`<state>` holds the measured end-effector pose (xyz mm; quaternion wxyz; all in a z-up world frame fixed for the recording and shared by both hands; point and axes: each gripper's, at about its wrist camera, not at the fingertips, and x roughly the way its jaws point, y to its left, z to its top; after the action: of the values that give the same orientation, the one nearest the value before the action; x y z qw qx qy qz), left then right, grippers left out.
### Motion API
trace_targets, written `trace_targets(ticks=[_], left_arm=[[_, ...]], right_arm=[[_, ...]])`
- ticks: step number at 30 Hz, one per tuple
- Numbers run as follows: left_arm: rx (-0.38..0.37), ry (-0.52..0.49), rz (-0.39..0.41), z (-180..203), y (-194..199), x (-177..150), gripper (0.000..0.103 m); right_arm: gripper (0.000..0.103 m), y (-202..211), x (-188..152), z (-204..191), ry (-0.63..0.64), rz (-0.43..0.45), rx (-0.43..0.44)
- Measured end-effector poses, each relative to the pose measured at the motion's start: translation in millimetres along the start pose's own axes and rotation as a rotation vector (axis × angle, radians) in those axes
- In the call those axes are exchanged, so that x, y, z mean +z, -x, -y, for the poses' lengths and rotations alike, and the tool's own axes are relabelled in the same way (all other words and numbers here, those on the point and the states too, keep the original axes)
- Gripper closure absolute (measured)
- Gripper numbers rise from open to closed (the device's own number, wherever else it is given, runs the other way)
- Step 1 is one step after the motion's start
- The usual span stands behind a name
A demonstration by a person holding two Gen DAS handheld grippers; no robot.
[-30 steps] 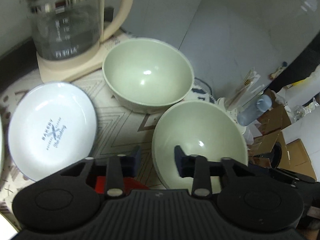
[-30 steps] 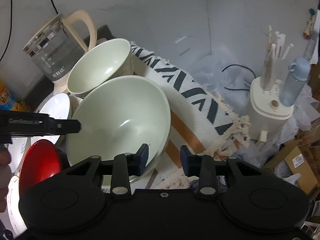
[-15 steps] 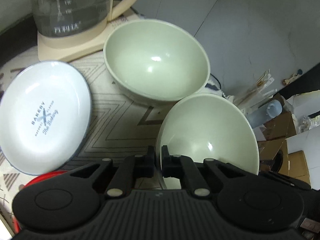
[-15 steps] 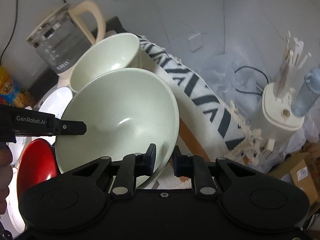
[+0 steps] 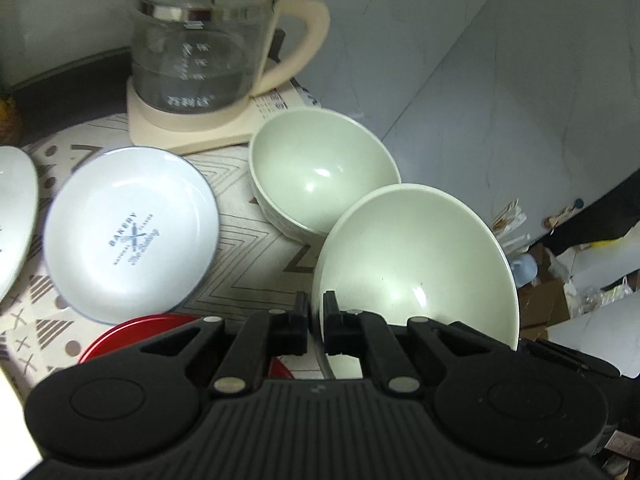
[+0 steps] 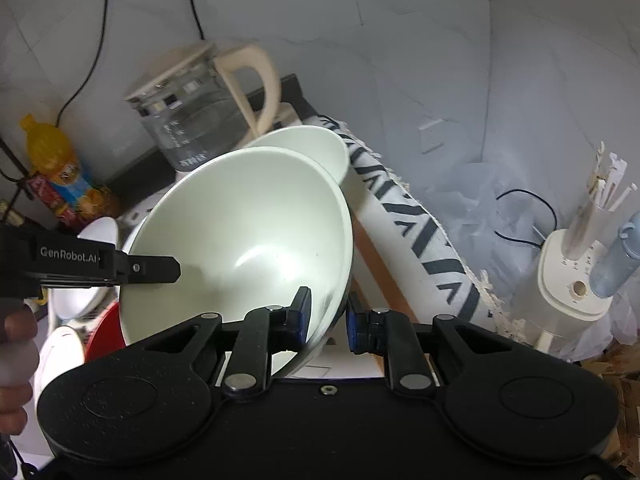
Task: Organize plates and bowls
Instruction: 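Carry the large green bowl with the right gripper into the red bowl and release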
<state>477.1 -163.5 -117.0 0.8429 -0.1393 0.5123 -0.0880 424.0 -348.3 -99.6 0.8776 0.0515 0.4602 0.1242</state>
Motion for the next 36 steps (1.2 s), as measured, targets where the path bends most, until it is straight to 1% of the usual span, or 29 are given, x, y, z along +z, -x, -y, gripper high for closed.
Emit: trace_targets(ticks=[4,8,10,14,24,26,31,36], left_arm=[[0.012,0.021,0.032,-2,16,-5,0.098],[0.018,0.061,0.044,-11,28,-9,0.098],[0.028,0.068,0.056,-14,34,-12,0.098],[0.042,0.100,0.073,-21,50,-20,0.096],[0.055,0.231,0.101,-50,78,-46,0.096],[0.064,0.260,0.099,-56,82,-51,0.096],[0.094,0.295,0.082,-68,85,-62,0.096],[0.131,0.305,0.045,-75,83,-70,0.095]], right_arm=[[0.085,4,2,-9,0.030,0.008,0.021],[0.084,7,3,-19,0.052,-0.001,0.051],[0.084,8,5,-23,0.056,-0.018,0.086],[0.083,11,7,-34,0.104,-0.025,0.123],[0.081,16,4,-65,0.206,-0.069,0.204],[0.081,12,1,-69,0.209,-0.086,0.219],[0.080,3,-6,-80,0.232,-0.118,0.241],[0.078,-9,-13,-92,0.271,-0.145,0.231]])
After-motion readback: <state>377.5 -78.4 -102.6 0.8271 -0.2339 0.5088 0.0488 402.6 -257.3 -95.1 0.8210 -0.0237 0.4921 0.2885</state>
